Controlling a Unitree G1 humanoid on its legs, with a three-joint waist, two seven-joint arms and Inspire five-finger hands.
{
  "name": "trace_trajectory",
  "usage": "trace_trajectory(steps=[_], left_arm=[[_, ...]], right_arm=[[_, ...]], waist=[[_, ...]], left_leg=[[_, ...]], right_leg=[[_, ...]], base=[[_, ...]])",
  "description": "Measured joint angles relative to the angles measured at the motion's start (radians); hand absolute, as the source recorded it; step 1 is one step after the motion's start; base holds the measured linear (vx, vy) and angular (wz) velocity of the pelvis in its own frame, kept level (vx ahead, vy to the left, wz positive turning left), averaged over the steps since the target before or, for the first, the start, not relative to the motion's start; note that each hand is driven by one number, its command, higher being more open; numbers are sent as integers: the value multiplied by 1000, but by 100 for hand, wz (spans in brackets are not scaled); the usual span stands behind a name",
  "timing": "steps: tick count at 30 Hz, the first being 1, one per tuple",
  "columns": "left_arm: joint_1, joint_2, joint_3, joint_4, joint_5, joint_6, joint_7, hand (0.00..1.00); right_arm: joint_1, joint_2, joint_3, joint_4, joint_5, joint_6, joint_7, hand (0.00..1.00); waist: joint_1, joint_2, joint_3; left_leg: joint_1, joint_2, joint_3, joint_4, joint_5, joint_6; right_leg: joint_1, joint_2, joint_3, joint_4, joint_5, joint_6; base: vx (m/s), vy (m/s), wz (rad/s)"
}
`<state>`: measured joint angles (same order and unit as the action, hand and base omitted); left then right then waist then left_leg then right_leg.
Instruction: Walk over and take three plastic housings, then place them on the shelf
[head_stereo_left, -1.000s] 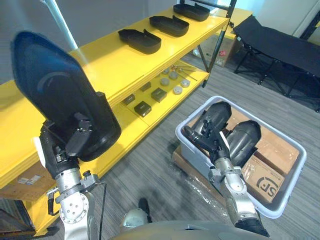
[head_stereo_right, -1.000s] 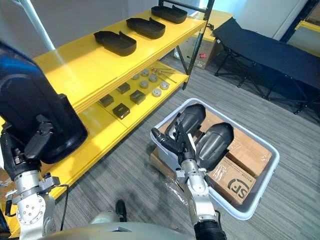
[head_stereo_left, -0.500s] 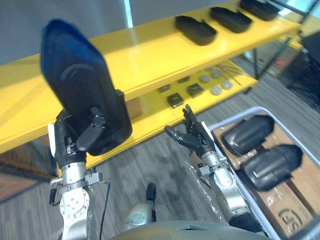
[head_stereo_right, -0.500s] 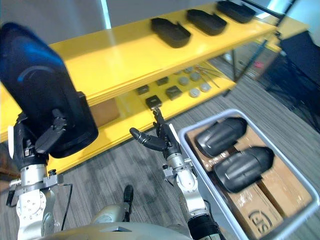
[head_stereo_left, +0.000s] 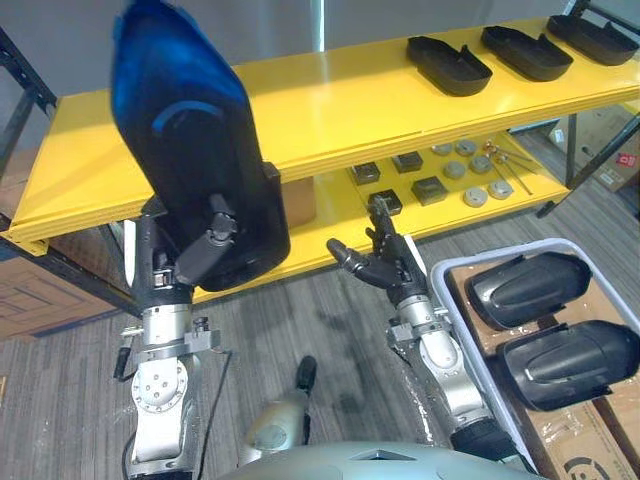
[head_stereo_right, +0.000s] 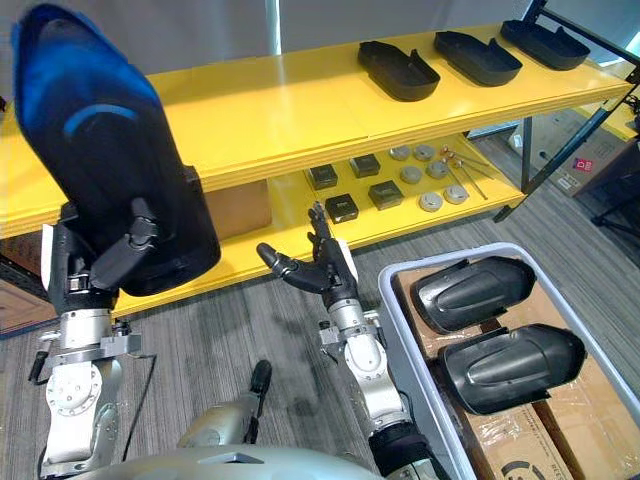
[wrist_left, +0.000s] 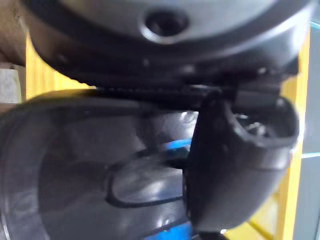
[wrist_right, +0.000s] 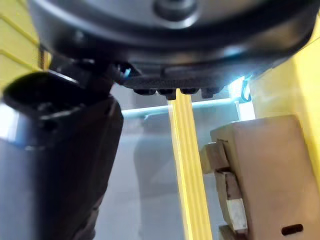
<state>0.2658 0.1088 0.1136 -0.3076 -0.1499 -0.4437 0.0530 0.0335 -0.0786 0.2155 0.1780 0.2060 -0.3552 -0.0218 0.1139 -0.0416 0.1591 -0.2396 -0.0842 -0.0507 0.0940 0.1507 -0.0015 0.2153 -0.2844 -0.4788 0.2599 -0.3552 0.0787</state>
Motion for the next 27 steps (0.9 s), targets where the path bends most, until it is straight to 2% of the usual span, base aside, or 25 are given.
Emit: trace_trajectory(steps=[1, 2, 3, 4, 5, 6, 7, 8, 9, 10, 12, 13, 14, 15, 17, 18, 19, 20, 21, 23, 24, 25, 26, 27], left_arm=[[2, -4, -1, -23, 0, -1, -1, 0], [0, -15, 1, -32, 0, -6, 0, 0], [-3, -36, -1, -40, 0, -8, 1, 0], [-1, -34, -1, -56, 4, -8, 1, 0], [-1, -28, 0, -59, 5, -8, 3, 0], [-3, -19, 1, -59, 4, -7, 16, 0], [-2, -19, 0, -58, 3, -6, 26, 0], [-3, -23, 1, -54, 0, -3, 44, 0], [-3, -23, 0, -53, -1, 4, 60, 0], [-11, -19, -10, -51, 0, 15, 79, 0], [-30, -18, -32, -51, 0, 16, 93, 0], [-42, -16, -46, -51, 0, 16, 97, 0], [-43, -15, -61, -51, 0, 16, 103, 0], [-42, -15, -65, -51, 0, 16, 107, 0], [-37, -17, -77, -51, 0, 16, 110, 0], [-34, -17, -81, -52, 0, 16, 109, 0], [-32, -26, -80, -53, 0, 14, 110, 0], [-27, -38, -81, -50, 0, 14, 111, 0], [-6, -58, -80, -49, -2, 14, 113, 0], [10, -65, -78, -48, -8, 13, 118, 0], [17, -73, -78, -45, -10, 13, 118, 0], [17, -79, -78, -45, -10, 13, 118, 0], [17, -80, -78, -44, -9, 13, 117, 0], [17, -74, -77, -37, -8, 12, 111, 0]], right_arm=[[25, 19, -29, -9, 9, -2, -2, 100], [35, 13, -39, -21, 8, -2, -2, 100], [49, 12, -49, -35, 7, -9, -6, 100], [55, 15, -72, -38, 6, -22, -14, 100], [56, 17, -82, -38, 6, -28, -16, 100], [54, 24, -102, -40, 6, -40, -16, 100], [52, 30, -106, -43, 4, -45, -16, 100], [53, 37, -107, -67, 4, -46, -17, 100], [54, 39, -107, -86, -3, -46, -17, 100], [61, 33, -111, -141, -5, -45, -14, 100], [70, 31, -129, -217, -3, -47, -7, 100], [69, 29, -140, -259, -3, -57, 1, 100], [72, 24, -146, -289, -3, -73, 14, 100], [75, 19, -147, -308, -4, -76, 17, 100], [85, 6, -148, -356, -2, -96, 34, 100], [91, 3, -149, -382, -2, -110, 46, 100], [87, -1, -149, -396, -3, -125, 56, 100], [85, -7, -149, -397, -3, -128, 59, 100], [86, -13, -149, -398, -4, -128, 55, 100], [83, -17, -152, -398, -3, -128, 51, 100], [84, -20, -163, -398, -3, -128, 51, 100], [82, -31, -179, -401, -2, -128, 51, 100], [82, -39, -188, -404, 0, -128, 55, 100], [82, -46, -212, -408, 8, -128, 66, 100]], waist=[[3, -22, 1], [1, -18, 1], [-14, -8, -4], [-23, -11, -4], [-31, -12, -5], [-50, -10, -3], [-55, -9, -2], [-63, -1, 2], [-64, 5, 6], [-65, 15, 10], [-67, 21, 9], [-69, 21, 8], [-73, 19, 7], [-79, 17, 5], [-93, -3, -19], [-94, -22, -44], [-92, -27, -54], [-92, -9, -56], [-90, 26, -80], [-89, 44, -87], [-92, 54, -86], [-90, 68, -77], [-90, 76, -73], [-86, 85, -67]], left_leg=[[-5, -18, 25, 81, -75, 8], [-7, -18, 29, 102, -92, 4], [-13, -22, 20, 140, -116, 19], [6, -25, 21, 144, -146, 34], [19, -26, 19, 139, -156, 42], [43, -22, 6, 129, -170, 60], [57, -21, 1, 126, -177, 71], [93, -10, -1, 115, -186, 84], [127, -6, -1, 99, -187, 82], [180, -4, 0, 65, -192, 67], [212, -4, -2, 54, -208, 64], [231, -4, -6, 60, -223, 61], [256, -7, -14, 66, -238, 56], [266, -11, -23, 74, -249, 52], [287, -28, -48, 81, -282, 50], [289, -40, -58, 93, -322, 39], [290, -27, -41, 139, -390, 45], [290, 8, -9, 166, -423, 41], [303, 79, 52, 182, -450, 8], [312, 105, 75, 222, -438, -10], [280, 119, 85, 331, -439, -14], [215, 141, 101, 513, -427, -28], [175, 156, 110, 614, -403, -45], [116, 200, 142, 758, -402, -59]], right_leg=[[16, -21, 1, 20, 1, -68], [0, -23, 20, 97, 14, -101], [-95, -63, 53, 284, 77, -153], [-201, -100, 117, 481, 208, -210], [-235, -103, 156, 539, 279, -192], [-294, -90, 224, 628, 252, -125], [-321, -75, 244, 645, 209, -96], [-358, -37, 252, 627, 143, -67], [-379, -9, 250, 582, 115, -57], [-408, 43, 254, 456, 108, -49], [-444, 91, 273, 312, 122, -30], [-466, 121, 301, 219, 145, 0], [-476, 141, 323, 149, 171, 15], [-474, 145, 326, 122, 192, 11], [-467, 145, 343, 77, 257, -24], [-444, 143, 339, 39, 289, -51], [-412, 146, 322, 15, 373, -55], [-398, 160, 304, 19, 361, -64], [-373, 200, 285, 17, 331, -79], [-344, 222, 279, 10, 307, -89], [-308, 235, 274, -13, 298, -93], [-267, 250, 274, -37, 289, -99], [-244, 255, 275, -51, 286, -104], [-199, 258, 276, -75, 282, -109]], base=[[129, 71, -26], [165, 113, -4], [157, 180, 6], [169, 212, 10], [227, 169, 4], [231, 82, 5], [295, 89, 1], [295, 106, -14], [348, 119, -15], [330, 80, -4], [258, 18, 14], [268, -23, 25], [278, -38, 28], [286, -68, 47], [311, -133, 50], [424, -235, 37], [413, -248, 32], [330, -201, 22], [339, -173, 10], [350, -150, 5], [314, -127, 2], [305, -113, -2], [277, -39, -17], [257, 3, -15]])
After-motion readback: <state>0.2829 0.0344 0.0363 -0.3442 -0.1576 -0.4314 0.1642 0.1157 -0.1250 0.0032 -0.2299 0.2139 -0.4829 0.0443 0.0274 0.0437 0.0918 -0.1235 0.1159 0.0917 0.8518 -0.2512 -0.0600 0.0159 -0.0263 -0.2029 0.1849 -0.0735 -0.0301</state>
